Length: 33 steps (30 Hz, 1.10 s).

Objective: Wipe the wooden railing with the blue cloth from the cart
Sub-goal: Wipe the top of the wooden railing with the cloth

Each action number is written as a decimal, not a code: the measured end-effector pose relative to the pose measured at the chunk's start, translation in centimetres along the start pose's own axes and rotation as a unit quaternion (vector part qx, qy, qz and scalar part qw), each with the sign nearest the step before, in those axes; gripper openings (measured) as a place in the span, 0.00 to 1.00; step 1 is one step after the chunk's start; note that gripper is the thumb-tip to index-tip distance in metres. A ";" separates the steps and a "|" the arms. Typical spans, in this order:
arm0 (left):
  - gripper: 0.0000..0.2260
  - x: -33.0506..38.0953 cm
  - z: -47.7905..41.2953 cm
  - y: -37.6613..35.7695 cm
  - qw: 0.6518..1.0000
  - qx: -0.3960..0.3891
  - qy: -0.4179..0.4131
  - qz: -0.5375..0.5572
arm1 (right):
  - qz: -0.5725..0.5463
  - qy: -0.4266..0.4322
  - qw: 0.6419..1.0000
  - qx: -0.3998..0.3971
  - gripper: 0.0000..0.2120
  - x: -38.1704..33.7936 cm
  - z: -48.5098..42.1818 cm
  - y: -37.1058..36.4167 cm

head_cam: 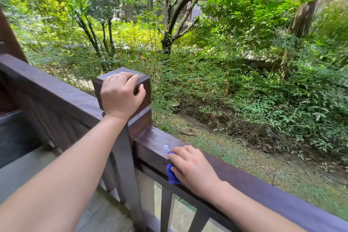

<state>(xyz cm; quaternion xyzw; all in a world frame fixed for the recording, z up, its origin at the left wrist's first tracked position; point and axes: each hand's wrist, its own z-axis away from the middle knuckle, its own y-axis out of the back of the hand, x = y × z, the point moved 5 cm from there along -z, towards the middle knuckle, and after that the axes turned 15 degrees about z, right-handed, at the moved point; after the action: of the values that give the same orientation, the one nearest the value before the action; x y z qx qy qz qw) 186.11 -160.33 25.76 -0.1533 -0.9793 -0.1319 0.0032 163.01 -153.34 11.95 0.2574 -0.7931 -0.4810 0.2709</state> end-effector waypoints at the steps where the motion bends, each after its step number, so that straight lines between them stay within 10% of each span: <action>1: 0.09 0.0 0.0 0.0 1.000 -0.002 0.001 -0.001 | -0.015 -0.024 1.000 -0.008 0.12 1.1 -1.0 -0.2; 5: 0.09 0.1 0.3 0.1 1.000 -0.006 -0.001 0.004 | 0.018 -0.187 0.982 -0.032 0.12 3.6 -3.7 -1.6; 10: 0.09 0.0 0.0 0.2 1.000 -0.002 -0.001 0.003 | 0.015 -0.040 0.999 0.004 0.11 0.3 -1.0 -1.0; 15: 0.09 0.2 0.2 0.2 1.000 -0.007 0.001 0.002 | 0.031 -0.193 0.980 -0.025 0.12 3.6 -3.1 -2.0; 19: 0.09 0.2 0.0 0.2 1.000 -0.002 0.001 0.001 | 0.001 -0.033 0.999 0.004 0.11 -0.1 -0.7 -0.8; 24: 0.09 0.2 0.1 0.3 1.000 -0.004 0.004 -0.002 | 0.017 -0.174 0.984 -0.022 0.10 3.1 -4.4 -1.9; 29: 0.09 0.4 -0.1 0.3 1.000 0.003 -0.002 0.002 | -0.009 0.003 1.000 0.017 0.10 -0.9 -2.9 -1.5; 33: 0.09 0.5 0.0 0.3 1.000 0.005 -0.005 -0.001 | 0.013 -0.148 0.989 -0.003 0.10 3.8 -4.6 -2.3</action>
<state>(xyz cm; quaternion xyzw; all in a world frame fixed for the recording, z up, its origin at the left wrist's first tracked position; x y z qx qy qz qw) 185.72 -159.87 25.89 -0.1528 -0.9802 -0.1262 -0.0014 163.69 -159.65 12.38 0.1719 -0.8264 -0.5126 0.1573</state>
